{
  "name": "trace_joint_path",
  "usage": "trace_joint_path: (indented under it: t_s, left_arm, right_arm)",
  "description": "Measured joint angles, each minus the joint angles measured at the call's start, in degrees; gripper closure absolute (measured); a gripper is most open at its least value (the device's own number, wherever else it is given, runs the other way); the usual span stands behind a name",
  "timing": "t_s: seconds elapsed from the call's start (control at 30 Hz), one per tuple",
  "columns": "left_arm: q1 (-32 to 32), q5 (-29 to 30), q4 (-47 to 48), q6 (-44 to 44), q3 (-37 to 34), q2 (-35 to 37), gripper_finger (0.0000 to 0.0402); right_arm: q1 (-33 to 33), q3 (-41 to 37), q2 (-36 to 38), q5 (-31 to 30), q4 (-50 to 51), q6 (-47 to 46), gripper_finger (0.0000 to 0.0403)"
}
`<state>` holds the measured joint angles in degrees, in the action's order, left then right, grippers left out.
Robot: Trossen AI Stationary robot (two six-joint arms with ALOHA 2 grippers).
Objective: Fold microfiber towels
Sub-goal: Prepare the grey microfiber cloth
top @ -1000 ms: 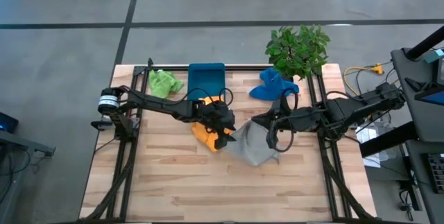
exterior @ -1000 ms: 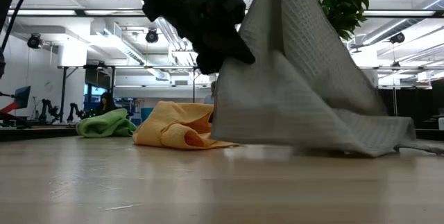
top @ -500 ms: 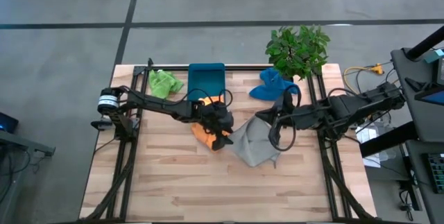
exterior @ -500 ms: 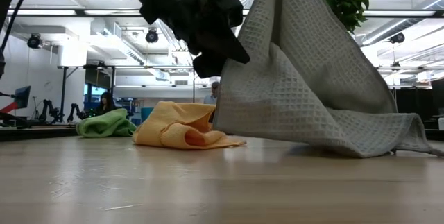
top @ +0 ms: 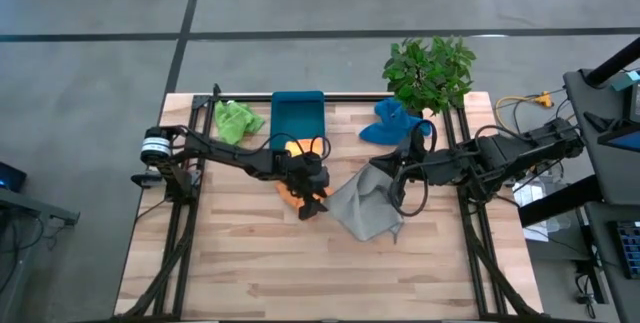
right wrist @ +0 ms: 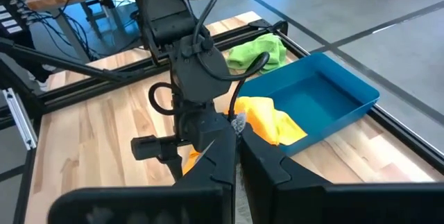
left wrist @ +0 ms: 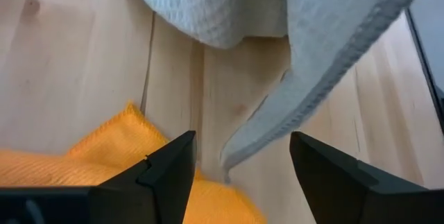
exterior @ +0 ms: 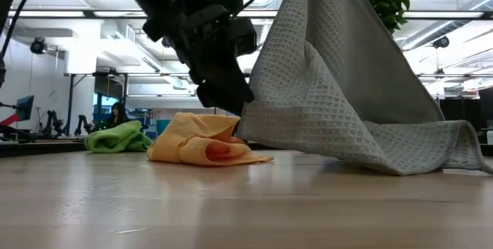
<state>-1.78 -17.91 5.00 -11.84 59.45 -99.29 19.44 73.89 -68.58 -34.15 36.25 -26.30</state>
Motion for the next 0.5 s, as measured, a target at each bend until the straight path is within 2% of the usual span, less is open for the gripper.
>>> trace_joint_path:
  t_s: [0.13, 0.5]
  left_arm:
    - [0.0, -0.7, -5.2, -1.9, -0.8, 0.0, 0.0217]
    - [0.0, -1.6, -4.6, -2.3, -1.9, 0.0, 0.0312]
  right_arm:
    - [0.0, 0.0, 0.0, 0.0, 0.0, 0.0, 0.0394]
    - [0.0, 0.0, 0.0, 0.0, 0.0, -0.2, 0.0394]
